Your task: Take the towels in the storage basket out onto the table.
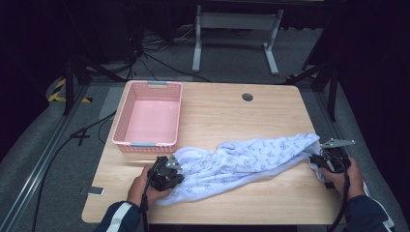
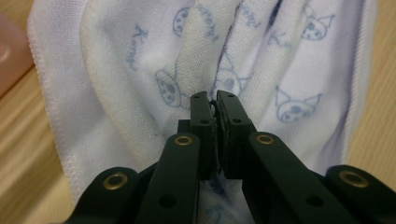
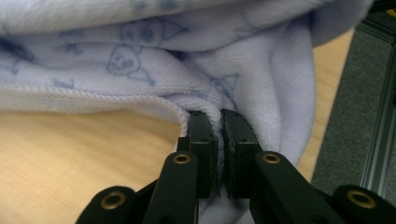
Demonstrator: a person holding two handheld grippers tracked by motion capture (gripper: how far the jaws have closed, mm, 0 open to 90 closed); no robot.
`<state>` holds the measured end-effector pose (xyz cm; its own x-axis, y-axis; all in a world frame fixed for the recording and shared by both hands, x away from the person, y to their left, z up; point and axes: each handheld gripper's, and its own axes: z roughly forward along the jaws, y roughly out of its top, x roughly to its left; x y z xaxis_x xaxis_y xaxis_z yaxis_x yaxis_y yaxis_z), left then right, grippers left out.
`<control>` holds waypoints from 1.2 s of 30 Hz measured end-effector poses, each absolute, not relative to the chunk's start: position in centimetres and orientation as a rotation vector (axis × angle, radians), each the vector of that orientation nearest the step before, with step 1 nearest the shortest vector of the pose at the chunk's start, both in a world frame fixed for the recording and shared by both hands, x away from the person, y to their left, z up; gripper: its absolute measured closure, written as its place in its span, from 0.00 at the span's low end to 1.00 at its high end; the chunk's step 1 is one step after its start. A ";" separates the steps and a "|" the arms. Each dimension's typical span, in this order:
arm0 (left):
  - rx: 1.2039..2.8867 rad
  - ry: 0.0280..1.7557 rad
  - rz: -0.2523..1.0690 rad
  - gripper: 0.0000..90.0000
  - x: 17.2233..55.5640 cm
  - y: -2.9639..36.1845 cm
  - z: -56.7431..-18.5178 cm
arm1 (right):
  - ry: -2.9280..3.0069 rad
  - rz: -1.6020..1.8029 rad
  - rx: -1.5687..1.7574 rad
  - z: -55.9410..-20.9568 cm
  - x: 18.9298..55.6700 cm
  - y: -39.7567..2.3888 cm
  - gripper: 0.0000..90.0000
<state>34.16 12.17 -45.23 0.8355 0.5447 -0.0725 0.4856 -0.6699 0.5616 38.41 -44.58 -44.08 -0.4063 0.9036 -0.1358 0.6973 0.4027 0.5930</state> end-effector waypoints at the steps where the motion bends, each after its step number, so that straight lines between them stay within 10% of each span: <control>1: 2.436 0.759 0.112 0.96 33.8 12.5 -45.1 | 2.222 0.632 1.377 -44.1 38.8 -44.7 0.92; 11: 2.420 0.631 -0.003 0.78 29.2 11.8 -45.0 | 2.238 0.643 1.265 -44.3 44.3 -41.8 0.91; 21: 2.178 1.000 0.204 0.52 32.8 15.4 -45.1 | 2.234 0.761 1.157 -43.4 46.3 -40.0 0.71; 25: 2.214 0.998 0.204 0.54 33.6 14.9 -45.9 | 2.168 0.893 1.229 -41.5 44.9 -41.3 0.66; 29: 2.242 0.929 0.138 0.85 33.5 14.1 -46.2 | 2.130 1.053 1.177 -39.2 42.4 -41.5 0.62; 36: 2.343 0.687 0.045 0.88 31.5 9.6 -45.9 | 2.348 1.136 0.929 -40.0 40.0 -34.5 0.51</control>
